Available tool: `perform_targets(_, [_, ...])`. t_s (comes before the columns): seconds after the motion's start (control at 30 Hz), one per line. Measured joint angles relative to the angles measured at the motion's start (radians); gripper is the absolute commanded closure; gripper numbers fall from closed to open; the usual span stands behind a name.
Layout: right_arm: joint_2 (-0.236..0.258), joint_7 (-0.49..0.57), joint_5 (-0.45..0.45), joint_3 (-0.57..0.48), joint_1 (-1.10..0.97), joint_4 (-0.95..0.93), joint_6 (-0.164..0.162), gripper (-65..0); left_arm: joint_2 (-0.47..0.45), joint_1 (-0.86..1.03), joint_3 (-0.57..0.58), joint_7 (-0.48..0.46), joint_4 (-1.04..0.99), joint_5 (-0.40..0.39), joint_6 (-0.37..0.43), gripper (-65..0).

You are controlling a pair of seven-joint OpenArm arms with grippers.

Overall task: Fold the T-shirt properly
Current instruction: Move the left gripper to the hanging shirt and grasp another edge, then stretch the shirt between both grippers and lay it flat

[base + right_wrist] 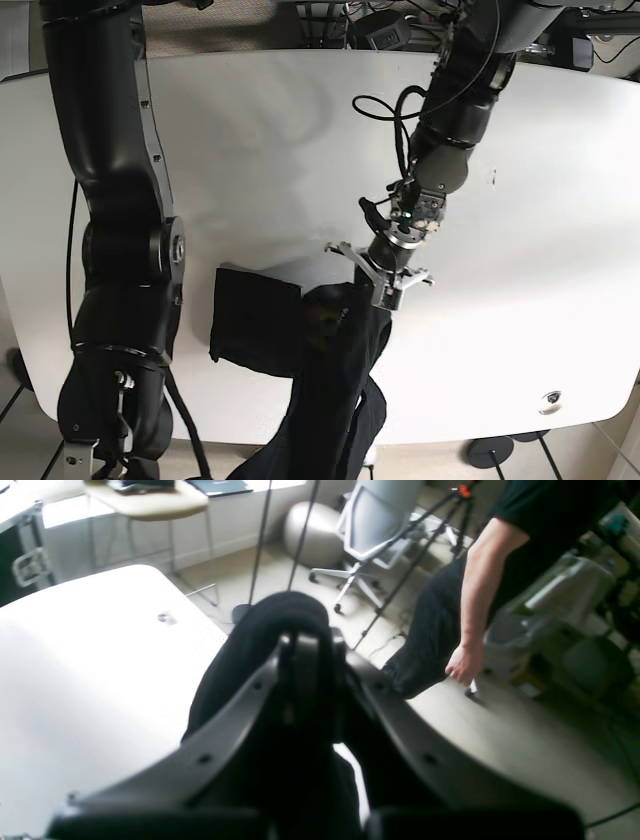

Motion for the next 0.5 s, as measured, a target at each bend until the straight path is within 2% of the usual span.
perform_targets(0.1, [0.051, 0.053, 0.003, -0.005, 0.002, -0.016, 0.001, -2.1, -0.027, -0.008, -0.058, 0.098, 0.136, 0.0, -0.003, 0.0])
perform_targets(0.23, [0.148, 0.166, 0.006, -0.006, -0.003, -0.192, -0.002, -2.1, -0.048, -0.117, -0.182, 0.226, 0.228, 0.002, -0.103, 0.0])
perform_targets(0.37, [0.222, 0.243, -0.003, -0.006, -0.005, -0.326, -0.002, -2.1, -0.05, -0.288, -0.263, 0.268, 0.187, 0.005, -0.137, 0.0])
perform_targets(0.5, [0.261, 0.269, -0.003, -0.006, -0.006, -0.401, 0.002, -2.1, -0.05, -0.471, -0.266, 0.298, 0.092, 0.008, -0.152, 0.0])
